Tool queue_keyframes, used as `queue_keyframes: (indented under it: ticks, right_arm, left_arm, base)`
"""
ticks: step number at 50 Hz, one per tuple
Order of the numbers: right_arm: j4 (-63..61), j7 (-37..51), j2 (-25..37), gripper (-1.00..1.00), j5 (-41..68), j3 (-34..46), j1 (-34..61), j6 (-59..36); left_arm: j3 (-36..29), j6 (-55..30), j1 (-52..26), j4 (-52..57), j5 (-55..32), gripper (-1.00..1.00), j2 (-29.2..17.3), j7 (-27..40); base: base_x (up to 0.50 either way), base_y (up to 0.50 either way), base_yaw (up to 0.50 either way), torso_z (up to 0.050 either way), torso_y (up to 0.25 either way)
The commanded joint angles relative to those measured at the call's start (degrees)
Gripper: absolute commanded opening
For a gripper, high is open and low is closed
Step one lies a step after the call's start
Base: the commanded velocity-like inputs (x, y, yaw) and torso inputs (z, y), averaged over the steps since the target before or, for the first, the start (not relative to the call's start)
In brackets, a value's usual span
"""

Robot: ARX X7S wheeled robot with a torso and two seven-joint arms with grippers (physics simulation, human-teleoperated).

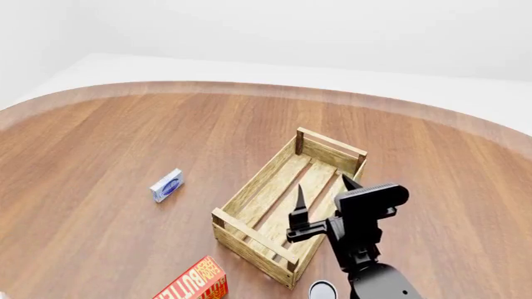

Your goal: Pick up the ketchup, and put it in the wooden tray.

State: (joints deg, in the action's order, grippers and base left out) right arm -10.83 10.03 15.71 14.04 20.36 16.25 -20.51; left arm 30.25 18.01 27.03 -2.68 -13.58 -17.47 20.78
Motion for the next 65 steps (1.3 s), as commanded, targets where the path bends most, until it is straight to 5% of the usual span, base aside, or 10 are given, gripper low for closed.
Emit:
queue_keyframes:
  ticks: [1, 65]
  right_arm:
    - [-0.88, 0.85, 0.26, 1.00, 0.15, -0.04, -0.76, -0.11]
    - [-0.03, 2.83, 1.42, 1.00, 1.43, -0.55, -2.83, 1.85]
  left_arm:
    - [-0.99, -0.90, -0.33, 2.46, -1.49, 1.00, -0.40, -1.29]
    - [-7.78, -1.59, -3.96, 1.95, 1.61, 1.00, -0.47, -3.26]
  base:
    - [0.00, 0.00, 0.00, 0.000, 0.000]
    - [0.00, 0.00, 0.00, 0.000, 0.000]
